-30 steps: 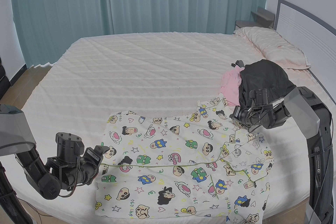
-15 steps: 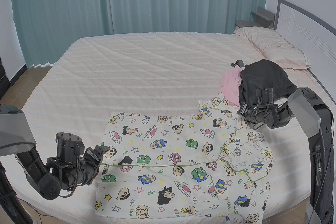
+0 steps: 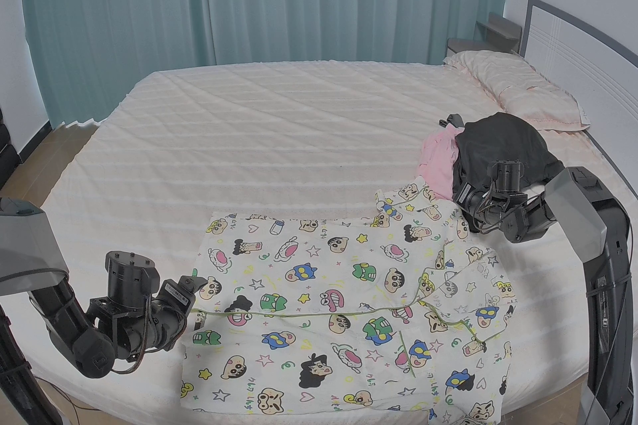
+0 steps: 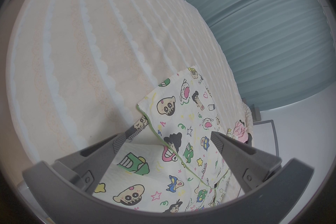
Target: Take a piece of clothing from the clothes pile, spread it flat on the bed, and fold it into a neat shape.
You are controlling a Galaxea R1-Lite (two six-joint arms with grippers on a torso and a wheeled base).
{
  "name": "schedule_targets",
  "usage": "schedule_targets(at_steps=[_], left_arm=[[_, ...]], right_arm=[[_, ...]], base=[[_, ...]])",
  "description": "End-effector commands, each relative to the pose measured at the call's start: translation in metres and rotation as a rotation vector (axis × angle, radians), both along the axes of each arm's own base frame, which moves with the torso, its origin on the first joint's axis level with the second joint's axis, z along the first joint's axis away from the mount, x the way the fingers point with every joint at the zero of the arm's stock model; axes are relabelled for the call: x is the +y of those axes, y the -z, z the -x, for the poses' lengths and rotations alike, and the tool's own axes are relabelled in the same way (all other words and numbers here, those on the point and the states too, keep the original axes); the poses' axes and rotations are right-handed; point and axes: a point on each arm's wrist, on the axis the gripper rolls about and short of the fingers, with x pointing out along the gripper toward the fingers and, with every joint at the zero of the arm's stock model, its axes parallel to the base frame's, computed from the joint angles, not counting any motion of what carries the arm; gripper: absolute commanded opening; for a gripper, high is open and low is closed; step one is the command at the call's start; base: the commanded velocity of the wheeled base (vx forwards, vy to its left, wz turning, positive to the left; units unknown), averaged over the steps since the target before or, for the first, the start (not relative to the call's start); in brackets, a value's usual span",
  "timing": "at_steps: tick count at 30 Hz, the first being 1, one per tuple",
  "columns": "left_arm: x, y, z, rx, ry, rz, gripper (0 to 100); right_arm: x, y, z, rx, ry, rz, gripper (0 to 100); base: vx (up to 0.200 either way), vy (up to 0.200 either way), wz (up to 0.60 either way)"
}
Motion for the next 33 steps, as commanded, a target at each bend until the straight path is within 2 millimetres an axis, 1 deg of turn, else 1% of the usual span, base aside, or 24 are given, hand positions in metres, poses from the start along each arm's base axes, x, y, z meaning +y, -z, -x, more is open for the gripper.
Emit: schedule_targets(at_steps=[1, 9, 11, 16, 17, 21, 29, 33], left_arm=[[0.0, 0.001, 0.0, 0.002, -0.004, -0.002, 100], [0.0, 0.001, 0.0, 0.003, -0.002, -0.001, 100], [0.001, 0.001, 0.0, 0.003, -0.002, -0.001, 100], [0.001, 0.001, 0.0, 0.003, -0.002, -0.001, 100], [0.001, 0.001, 0.0, 0.003, -0.002, -0.001, 100], [0.001, 0.001, 0.0, 0.004, -0.002, -0.001, 100], [0.001, 0.001, 0.0, 0.006, -0.002, -0.002, 100], [0.001, 0.001, 0.0, 0.006, -0.002, -0.002, 100]], right_arm=[[-0.001, 0.001, 0.0, 0.003, 0.007, 0.004, 0], [-0.006, -0.002, 0.004, 0.024, 0.017, 0.006, 0], [-0.006, -0.006, 0.011, 0.035, -0.005, 0.017, 0], [-0.006, -0.008, 0.017, 0.043, -0.036, 0.055, 0], [-0.006, -0.008, 0.02, 0.047, -0.051, 0.058, 100], [-0.006, -0.007, 0.028, 0.063, -0.085, 0.06, 100], [-0.01, -0.01, 0.029, 0.054, -0.082, 0.07, 100], [-0.015, -0.016, 0.029, 0.038, -0.071, 0.067, 100]], base=[[0.0, 0.0, 0.0], [0.0, 0.0, 0.0], [0.0, 0.0, 0.0], [0.0, 0.0, 0.0], [0.0, 0.0, 0.0], [0.0, 0.0, 0.0], [0.0, 0.0, 0.0], [0.0, 0.0, 0.0]])
